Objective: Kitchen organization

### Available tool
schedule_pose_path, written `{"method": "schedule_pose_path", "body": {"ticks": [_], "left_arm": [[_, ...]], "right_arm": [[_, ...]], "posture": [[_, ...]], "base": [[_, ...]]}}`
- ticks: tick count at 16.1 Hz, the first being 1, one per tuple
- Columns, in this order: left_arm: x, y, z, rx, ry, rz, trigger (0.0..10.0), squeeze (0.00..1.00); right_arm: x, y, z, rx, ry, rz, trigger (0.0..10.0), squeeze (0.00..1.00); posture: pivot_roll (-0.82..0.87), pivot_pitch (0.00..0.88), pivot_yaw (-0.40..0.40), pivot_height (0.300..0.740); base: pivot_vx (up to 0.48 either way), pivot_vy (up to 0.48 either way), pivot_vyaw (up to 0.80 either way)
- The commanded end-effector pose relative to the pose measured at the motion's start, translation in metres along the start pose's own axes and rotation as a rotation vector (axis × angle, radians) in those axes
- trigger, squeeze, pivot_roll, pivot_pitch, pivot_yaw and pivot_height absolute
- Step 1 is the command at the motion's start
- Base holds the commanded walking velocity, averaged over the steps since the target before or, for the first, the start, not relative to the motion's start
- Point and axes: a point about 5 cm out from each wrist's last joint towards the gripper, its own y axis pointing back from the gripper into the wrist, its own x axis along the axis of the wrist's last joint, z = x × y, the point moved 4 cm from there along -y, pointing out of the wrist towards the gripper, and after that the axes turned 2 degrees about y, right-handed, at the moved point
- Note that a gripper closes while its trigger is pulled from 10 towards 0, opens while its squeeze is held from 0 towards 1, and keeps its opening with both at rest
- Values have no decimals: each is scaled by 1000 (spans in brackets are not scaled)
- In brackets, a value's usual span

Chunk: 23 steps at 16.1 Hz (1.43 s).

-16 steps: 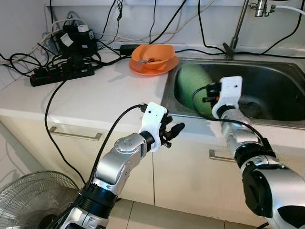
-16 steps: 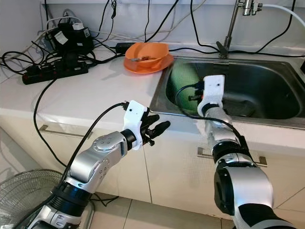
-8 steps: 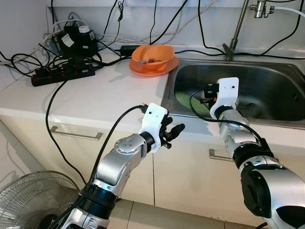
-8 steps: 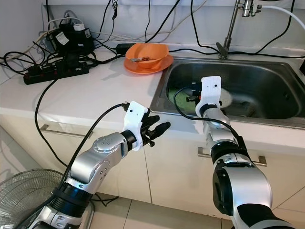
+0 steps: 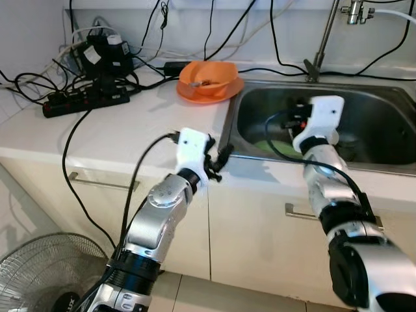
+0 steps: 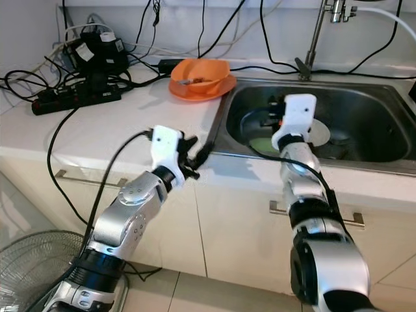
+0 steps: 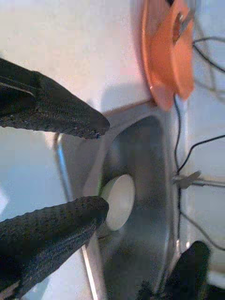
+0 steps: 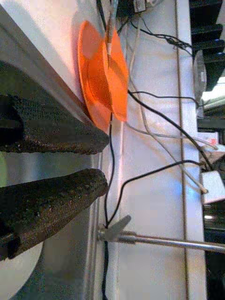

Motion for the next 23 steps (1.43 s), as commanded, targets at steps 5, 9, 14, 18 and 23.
{"method": "schedule_pose_path", "body": {"ticks": [5,9,14,18,23], "left_arm": [[23,6,-43,276,-111,145,10000,0],[27,13,-53,332,-143,176,10000,0],[27,13,-53,332,-143,176,10000,0],[27,13,-53,332,-143,176,10000,0],[27,13,-53,332,-143,176,10000,0]], "right_arm": [[-8,47,10,-69,-25,74,10000,0],[-19,66,7,-69,-38,45,10000,0],[-19,66,7,-69,-38,45,10000,0],[-19,66,7,-69,-38,45,10000,0],[-19,66,7,-69,-38,45,10000,0]], "posture": [[29,1,66,740],[21,8,69,740],[21,8,69,740],[21,8,69,740],[21,8,69,740]], "base": [[0,0,0],[0,0,0],[0,0,0],[0,0,0],[0,0,0]]}}
